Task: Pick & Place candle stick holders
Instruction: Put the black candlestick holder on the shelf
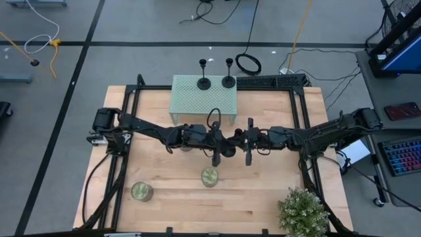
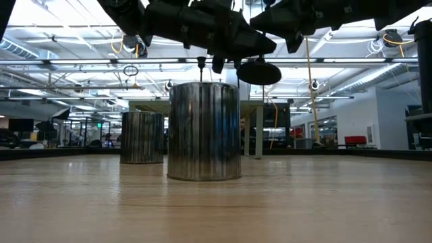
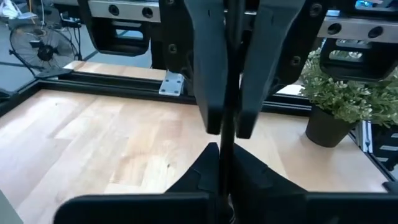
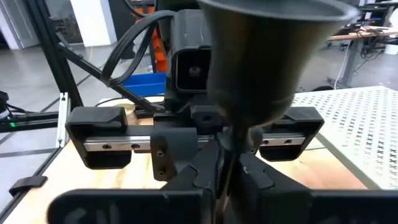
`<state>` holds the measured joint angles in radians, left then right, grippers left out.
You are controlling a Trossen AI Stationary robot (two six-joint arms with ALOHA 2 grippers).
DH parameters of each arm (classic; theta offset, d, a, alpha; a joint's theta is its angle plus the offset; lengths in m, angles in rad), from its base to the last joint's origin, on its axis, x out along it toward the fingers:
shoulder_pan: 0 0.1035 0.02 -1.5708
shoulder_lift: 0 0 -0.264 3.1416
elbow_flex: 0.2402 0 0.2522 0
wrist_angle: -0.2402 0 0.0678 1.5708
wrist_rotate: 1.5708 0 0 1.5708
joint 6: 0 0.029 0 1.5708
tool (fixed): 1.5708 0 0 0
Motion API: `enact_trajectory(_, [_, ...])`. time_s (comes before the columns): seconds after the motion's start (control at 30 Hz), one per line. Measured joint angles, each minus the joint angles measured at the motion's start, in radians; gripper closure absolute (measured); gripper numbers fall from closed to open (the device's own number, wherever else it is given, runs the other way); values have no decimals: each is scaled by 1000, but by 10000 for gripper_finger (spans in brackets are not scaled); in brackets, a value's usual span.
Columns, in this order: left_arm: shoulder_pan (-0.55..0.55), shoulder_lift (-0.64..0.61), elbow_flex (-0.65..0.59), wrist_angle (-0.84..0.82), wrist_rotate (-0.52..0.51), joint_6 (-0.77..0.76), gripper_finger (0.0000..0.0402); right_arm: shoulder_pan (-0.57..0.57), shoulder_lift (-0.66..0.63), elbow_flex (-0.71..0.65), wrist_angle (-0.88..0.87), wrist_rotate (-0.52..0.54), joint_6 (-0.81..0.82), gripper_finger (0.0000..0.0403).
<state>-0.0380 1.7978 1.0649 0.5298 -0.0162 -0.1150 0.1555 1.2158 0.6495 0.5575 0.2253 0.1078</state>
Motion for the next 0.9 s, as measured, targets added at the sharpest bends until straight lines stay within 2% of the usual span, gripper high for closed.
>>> enact_trajectory(0.33, [-5, -8, 0, -11, -8, 4, 387, 5, -2, 0, -16, 6, -54, 283])
enact_trajectory(0.5, [-5, -54, -1, -102, -18, 3, 388, 11, -41, 0, -76, 19, -137, 233])
enact_trajectory(0.63, [-16, -137, -1, -232, -95, 35, 388, 10, -95, 0, -184, 89, -93, 204])
enact_trajectory(0.8, [-39, -274, -1, -386, -220, 98, 388, 10, -132, -1, -290, 89, -39, 182])
enact_trajectory(0.9, [-53, -361, -1, -501, -334, 111, 388, 10, -132, 0, -305, 88, -29, 175])
